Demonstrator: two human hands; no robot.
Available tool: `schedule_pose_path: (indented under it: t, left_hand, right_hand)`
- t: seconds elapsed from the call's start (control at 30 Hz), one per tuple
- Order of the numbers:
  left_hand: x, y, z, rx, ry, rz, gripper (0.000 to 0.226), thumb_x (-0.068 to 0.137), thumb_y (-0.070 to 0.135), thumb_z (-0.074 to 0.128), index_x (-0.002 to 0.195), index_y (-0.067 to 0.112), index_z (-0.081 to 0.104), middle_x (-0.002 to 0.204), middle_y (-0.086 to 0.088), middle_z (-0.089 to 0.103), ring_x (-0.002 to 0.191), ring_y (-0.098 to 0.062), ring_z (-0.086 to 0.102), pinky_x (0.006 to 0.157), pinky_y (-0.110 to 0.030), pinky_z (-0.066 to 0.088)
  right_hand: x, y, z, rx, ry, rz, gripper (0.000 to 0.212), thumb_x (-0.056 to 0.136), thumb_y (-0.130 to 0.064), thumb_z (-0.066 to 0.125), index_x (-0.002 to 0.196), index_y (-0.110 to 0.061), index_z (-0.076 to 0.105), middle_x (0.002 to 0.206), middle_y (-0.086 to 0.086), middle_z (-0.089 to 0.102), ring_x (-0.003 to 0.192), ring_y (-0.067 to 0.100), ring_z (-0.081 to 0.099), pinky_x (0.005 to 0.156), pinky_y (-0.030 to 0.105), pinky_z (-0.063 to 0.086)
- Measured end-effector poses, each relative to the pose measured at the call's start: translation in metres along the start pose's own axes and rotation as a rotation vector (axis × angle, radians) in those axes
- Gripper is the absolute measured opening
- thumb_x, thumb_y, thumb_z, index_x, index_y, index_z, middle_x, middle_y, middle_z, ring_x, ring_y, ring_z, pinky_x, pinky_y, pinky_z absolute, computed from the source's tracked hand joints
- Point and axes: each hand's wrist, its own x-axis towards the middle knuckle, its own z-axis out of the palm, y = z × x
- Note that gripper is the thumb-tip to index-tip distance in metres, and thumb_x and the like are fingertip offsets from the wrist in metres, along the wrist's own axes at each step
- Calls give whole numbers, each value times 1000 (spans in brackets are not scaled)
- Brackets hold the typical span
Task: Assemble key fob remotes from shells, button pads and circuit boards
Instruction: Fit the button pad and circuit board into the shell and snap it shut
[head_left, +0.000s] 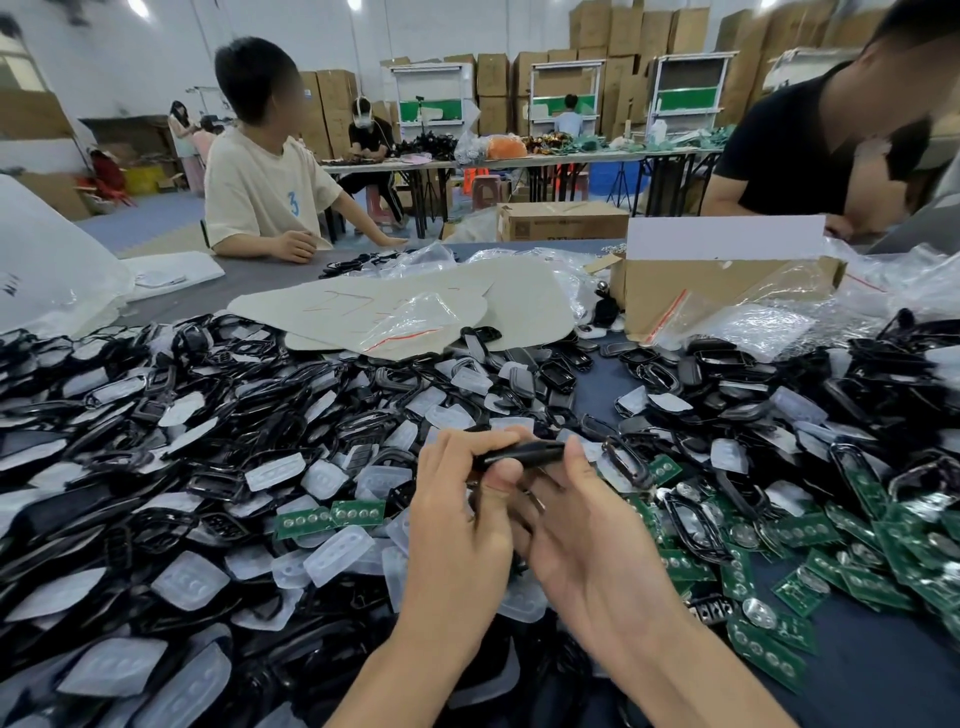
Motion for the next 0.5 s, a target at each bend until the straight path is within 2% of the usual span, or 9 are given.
schedule_pose_path:
  t: [0.1, 0.17, 0.27, 0.37, 0.43, 0.5]
  left_hand:
    - [0, -6, 3, 206, -37, 104, 23, 101, 26, 48, 117, 34, 63, 114, 19, 59, 113, -12, 52, 94, -30, 44]
    - [0, -9, 6, 318, -54, 172, 28, 101, 31, 47, 124, 29, 64, 116, 16, 57, 112, -7, 47, 94, -33, 45]
    - [-1, -14, 11, 357, -27, 208, 33, 99, 34, 50, 124, 24, 67, 110, 11, 59, 105, -11, 49, 89, -36, 49]
    - [1, -15, 16, 296, 1, 184, 31, 94, 33, 54, 119, 25, 71, 104, 14, 57, 100, -12, 52, 87, -30, 47]
    - [1, -13, 18, 258, 33, 165, 31, 91, 32, 55, 116, 26, 73, 101, 18, 56, 97, -10, 52, 85, -25, 45]
    - [0, -11, 20, 217, 57, 137, 32, 89, 32, 53, 114, 28, 73, 98, 18, 57, 95, -8, 51, 82, -22, 46]
  right_hand:
    - [2, -1, -1, 62, 45, 12, 46, 93, -37, 52, 117, -2, 69, 102, 18, 72, 91, 25, 72, 74, 35, 61]
    - [2, -1, 1, 8, 106, -29, 48, 91, -34, 54, 124, 0, 66, 94, 15, 70, 85, 21, 66, 74, 34, 59]
    - [1, 3, 3, -58, 165, -74, 48, 91, -30, 55, 126, 0, 64, 112, 19, 72, 94, 23, 68, 89, 38, 56]
    - [1, 4, 3, -8, 212, -27, 44, 103, -33, 44, 127, -4, 66, 126, 20, 69, 111, 28, 66, 100, 38, 50]
    - [2, 4, 3, 72, 229, 1, 45, 104, -35, 42, 128, -6, 66, 132, 23, 64, 116, 29, 61, 101, 35, 45]
    - [3, 6, 2, 126, 237, 8, 45, 105, -35, 41, 129, -7, 66, 133, 22, 64, 116, 25, 62, 100, 33, 48]
